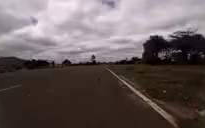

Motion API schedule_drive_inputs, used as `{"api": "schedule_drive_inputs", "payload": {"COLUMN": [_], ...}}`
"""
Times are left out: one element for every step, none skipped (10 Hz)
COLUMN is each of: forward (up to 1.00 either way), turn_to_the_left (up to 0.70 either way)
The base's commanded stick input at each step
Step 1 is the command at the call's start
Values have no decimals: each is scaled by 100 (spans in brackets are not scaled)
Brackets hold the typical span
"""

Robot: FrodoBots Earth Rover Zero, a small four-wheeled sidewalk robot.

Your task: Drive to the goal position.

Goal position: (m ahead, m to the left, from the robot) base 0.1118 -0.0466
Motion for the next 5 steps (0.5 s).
{"api": "schedule_drive_inputs", "payload": {"forward": [60,60,60,60,60], "turn_to_the_left": [0,0,0,0,0]}}
